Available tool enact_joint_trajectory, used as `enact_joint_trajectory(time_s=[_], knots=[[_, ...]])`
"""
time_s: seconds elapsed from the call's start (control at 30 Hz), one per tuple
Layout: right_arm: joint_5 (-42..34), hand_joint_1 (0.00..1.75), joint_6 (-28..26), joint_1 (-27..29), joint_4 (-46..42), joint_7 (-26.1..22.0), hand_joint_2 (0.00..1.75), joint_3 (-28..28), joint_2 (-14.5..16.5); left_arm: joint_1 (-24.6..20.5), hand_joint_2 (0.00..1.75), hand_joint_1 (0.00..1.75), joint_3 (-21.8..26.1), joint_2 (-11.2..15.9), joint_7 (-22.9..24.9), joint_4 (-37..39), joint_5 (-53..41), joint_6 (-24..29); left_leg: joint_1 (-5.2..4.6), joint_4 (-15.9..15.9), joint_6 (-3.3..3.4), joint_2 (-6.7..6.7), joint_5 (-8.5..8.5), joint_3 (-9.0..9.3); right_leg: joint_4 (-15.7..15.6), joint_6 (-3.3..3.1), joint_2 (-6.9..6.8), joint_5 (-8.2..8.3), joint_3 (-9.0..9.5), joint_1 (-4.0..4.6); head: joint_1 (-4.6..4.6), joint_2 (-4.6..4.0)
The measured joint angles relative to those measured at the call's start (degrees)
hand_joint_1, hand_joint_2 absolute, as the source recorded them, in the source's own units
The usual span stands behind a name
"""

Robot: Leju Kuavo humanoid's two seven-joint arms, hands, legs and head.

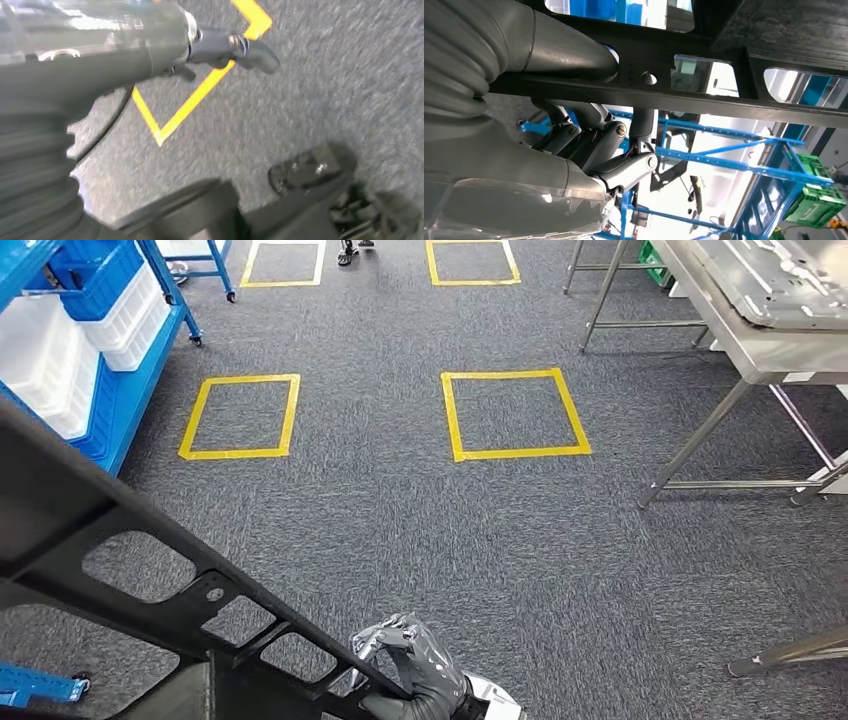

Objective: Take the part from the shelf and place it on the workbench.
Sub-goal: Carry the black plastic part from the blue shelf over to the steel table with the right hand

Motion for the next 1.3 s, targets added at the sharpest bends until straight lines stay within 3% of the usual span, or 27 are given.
enact_joint_trajectory(time_s=[0.03, 0.1, 0.17, 0.2, 0.23, 0.27, 0.3, 0.37, 0.43, 0.47, 0.53, 0.6, 0.67, 0.7, 0.73, 0.77, 0.8, 0.83, 0.9, 0.97, 1.03, 1.1, 1.17, 1.23, 1.27, 1.3], knots=[[-0.01, 1.69, -0.01, 0.02, -0.01, 0.00, 1.75, -0.02, -0.02, -0.04, 1.75, 0.00, 0.01, -0.04, 0.01, 0.00, 0.03, 0.02, -0.01, -0.25, 0.38, 0.67, 0.18, 0.12, 0.11, 0.34, -0.08, -0.04, -0.11, -0.07, 0.01, 0.00], [-0.01, 1.69, -0.01, -0.02, -0.02, 0.00, 1.75, -0.03, -0.05, -0.11, 1.75, 0.00, 0.01, -0.17, -0.02, 0.00, 0.04, 0.02, 0.06, -0.74, 1.16, 2.12, 0.56, 0.36, 2.55, 0.85, -2.50, -1.65, -1.30, 0.05, 0.01, 0.00], [-0.02, 1.69, -0.01, -0.04, -0.01, -0.01, 1.75, -0.02, -0.09, 0.08, 1.75, 0.00, 0.01, -0.21, -0.02, 0.00, 0.04, 0.02, -0.19, -0.89, 1.61, 3.76, 0.60, 0.41, 9.41, 1.17, -5.77, -5.28, -4.56, 0.12, 0.01, 0.00], [-0.03, 1.69, -0.01, -0.01, -0.01, -0.02, 1.75, -0.02, -0.12, 0.22, 1.75, 0.00, 0.02, -0.17, 0.00, 0.00, 0.04, 0.02, -0.35, -0.88, 1.71, 4.64, 0.55, 0.39, 13.16, 1.31, -6.48, -6.80, -6.37, 0.05, 0.01, 0.00], [-0.04, 1.69, -0.01, 0.05, 0.00, -0.02, 1.75, -0.02, -0.17, 0.30, 1.75, 0.00, 0.02, -0.14, 0.02, 0.00, 0.04, 0.02, -0.45, -0.87, 1.76, 5.49, 0.48, 0.39, 15.61, 1.40, -6.85, -7.45, -7.54, -0.04, 0.01, 0.00], [-0.05, 1.69, -0.01, 0.12, 0.00, -0.02, 1.75, -0.02, -0.23, 0.29, 1.75, 0.00, 0.03, -0.11, 0.03, 0.00, 0.04, 0.02, -0.53, -0.86, 1.76, 6.26, 0.41, 0.42, 15.90, 1.41, -7.06, -7.03, -7.61, -0.10, 0.01, 0.00], [-0.05, 1.69, -0.02, 0.18, 0.00, -0.02, 1.75, -0.02, -0.27, 0.24, 1.75, 0.00, 0.03, -0.10, 0.03, 0.00, 0.04, 0.02, -0.58, -0.85, 1.71, 6.96, 0.32, 0.50, 13.82, 1.32, -7.36, -5.66, -6.44, -0.12, 0.01, 0.00], [-0.05, 1.69, -0.04, 0.20, -0.01, -0.03, 1.75, -0.02, -0.31, 0.14, 1.75, 0.00, 0.03, -0.13, 0.03, 0.00, 0.03, 0.02, -0.71, -0.84, 1.43, 8.14, 0.04, 0.82, 5.71, 0.78, -9.27, -2.46, -1.95, 0.22, 0.01, 0.00], [-0.07, 1.69, -0.05, 0.16, -0.04, -0.06, 1.75, 0.00, -0.30, 0.13, 1.75, 0.00, 0.04, -0.15, 0.03, 0.00, 0.02, 0.02, -0.91, -0.79, 0.93, 9.13, -0.31, 1.08, 0.33, 0.03, -10.96, -1.21, 0.88, 0.85, 0.01, 0.00], [-0.08, 1.69, -0.07, 0.16, -0.05, -0.08, 1.75, 0.01, -0.30, 0.09, 1.75, 0.00, 0.04, -0.16, 0.02, 0.00, 0.02, 0.01, -0.98, -0.80, 0.65, 9.61, -0.47, 1.19, -0.33, -0.27, -11.10, -1.36, 1.11, 1.12, 0.01, 0.00], [-0.11, 1.69, -0.10, 0.23, -0.09, -0.09, 1.75, 0.03, -0.30, -0.09, 1.75, 0.00, 0.04, -0.21, -0.02, 0.00, -0.04, -0.02, -0.94, -0.81, 0.14, 10.46, -0.78, 1.49, -0.58, -0.82, -9.76, -1.18, 1.15, 1.01, 0.01, 0.01], [-0.14, 1.69, -0.14, 0.25, -0.13, -0.10, 1.75, 0.04, -0.27, -0.24, 1.75, 0.00, 0.03, -0.25, -0.08, 0.00, -0.20, -0.05, -0.75, 1.14, -0.34, 8.87, -2.31, 1.04, -1.18, -1.44, -8.52, -0.85, 1.56, 0.56, 0.01, 0.01], [-0.16, 1.69, -0.15, 0.22, -0.15, -0.13, 1.75, 0.07, -0.24, -0.16, 1.75, 0.00, 0.03, -0.25, -0.12, 0.00, -0.32, -0.08, -0.55, 7.43, -0.71, 6.08, -5.68, -1.71, -1.45, -1.86, -7.32, -0.68, 1.80, 0.32, 0.01, 0.00], [-0.17, 1.69, -0.15, 0.22, -0.14, -0.14, 1.75, 0.08, -0.23, -0.09, 1.75, 0.00, 0.04, -0.25, -0.13, 0.00, -0.32, -0.10, -0.52, 11.32, -0.83, 5.38, -7.32, -3.66, -1.43, -1.95, -6.64, -0.68, 1.79, 0.31, 0.01, 0.00], [-0.17, 1.69, -0.16, 0.24, -0.11, -0.14, 1.75, 0.08, -0.23, -0.08, 1.75, 0.00, 0.05, -0.24, -0.15, 0.00, -0.32, -0.12, -0.50, 14.20, -0.94, 5.10, -8.11, -5.21, -1.39, -1.97, -5.91, -0.70, 1.80, 0.32, 0.01, 0.00], [-0.16, 1.69, -0.17, 0.25, -0.08, -0.14, 1.75, 0.09, -0.24, -0.11, 1.75, 0.00, 0.06, -0.24, -0.14, 0.00, -0.33, -0.14, -0.49, 15.27, -1.00, 4.96, -7.80, -5.97, -1.32, -1.96, -5.13, -0.73, 1.82, 0.32, 0.01, 0.00], [-0.16, 1.69, -0.19, 0.26, -0.05, -0.14, 1.75, 0.09, -0.25, -0.17, 1.75, 0.00, 0.07, -0.22, -0.14, 0.00, -0.34, -0.15, -0.46, 14.01, -1.00, 4.82, -6.31, -5.62, -1.23, -1.89, -4.31, -0.77, 1.89, 0.30, 0.01, 0.00], [-0.16, 1.69, -0.21, 0.25, -0.03, -0.14, 1.75, 0.09, -0.25, -0.22, 1.75, 0.00, 0.07, -0.18, -0.10, 0.00, -0.38, -0.15, -0.38, 10.75, -0.97, 4.40, -4.02, -4.30, -1.09, -1.76, -3.49, -0.86, 1.98, 0.25, 0.01, 0.00], [-0.17, 1.69, -0.25, 0.21, -0.02, -0.17, 1.75, 0.09, -0.25, -0.13, 1.75, 0.00, 0.07, -0.11, -0.03, 0.00, -0.42, -0.15, -0.03, 3.28, -0.86, 1.54, -0.56, -1.19, -0.57, -1.27, -2.03, -1.07, 1.79, 0.20, 0.01, 0.00], [-0.17, 1.69, -0.28, 0.17, -0.01, -0.19, 1.75, 0.10, -0.25, -0.03, 1.75, 0.00, 0.07, -0.11, -0.01, 0.00, -0.46, -0.18, 0.11, 0.22, -0.56, -0.69, 0.07, -0.07, -0.20, -0.50, -0.79, -0.98, 1.14, 0.16, -0.01, 0.00], [-0.17, 1.69, -0.32, 0.22, -0.02, -0.20, 1.75, 0.08, -0.28, -0.03, 1.75, 0.00, 0.07, -0.16, 0.03, 0.00, -0.51, -0.22, 0.04, 0.04, 0.10, 0.08, 0.15, -0.09, -0.23, 0.31, 0.16, -0.72, 0.69, 0.07, -0.01, 0.00], [-0.18, 1.69, -0.37, 0.21, -0.02, -0.21, 1.75, 0.05, -0.32, -0.13, 1.75, 0.00, 0.07, -0.22, 0.05, 0.00, -0.55, -0.22, 0.08, -0.42, 0.94, 1.49, 0.45, 0.12, 1.21, 0.84, -2.20, -1.67, -0.05, 0.21, 0.01, 0.00], [-0.19, 1.69, -0.38, 0.13, -0.01, -0.22, 1.75, 0.04, -0.32, -0.08, 1.75, 0.00, 0.07, -0.25, 0.07, 0.00, -0.57, -0.23, -0.11, -0.69, 1.58, 3.12, 0.53, 0.25, 6.84, 1.16, -5.81, -4.77, -2.73, 0.27, 0.01, 0.00], [-0.19, 1.69, -0.38, 0.15, 0.01, -0.22, 1.75, 0.05, -0.33, 0.12, 1.75, 0.00, 0.07, -0.17, 0.09, 0.00, -0.57, -0.26, -0.37, -0.67, 1.85, 4.90, 0.39, 0.24, 14.06, 1.42, -6.86, -7.70, -6.32, 0.06, 0.01, 0.00], [-0.19, 1.69, -0.38, 0.18, 0.01, -0.21, 1.75, 0.05, -0.33, 0.14, 1.75, 0.00, 0.07, -0.14, 0.09, 0.00, -0.57, -0.28, -0.46, -0.66, 1.88, 5.77, 0.31, 0.26, 15.67, 1.48, -6.99, -7.85, -7.14, -0.02, 0.01, 0.00], [-0.19, 1.69, -0.39, 0.20, 0.02, -0.21, 1.75, 0.05, -0.34, 0.09, 1.75, 0.00, 0.07, -0.11, 0.09, 0.00, -0.57, -0.30, -0.52, -0.66, 1.86, 6.54, 0.21, 0.32, 15.01, 1.47, -7.15, -6.95, -6.76, -0.06, 0.01, 0.00]])
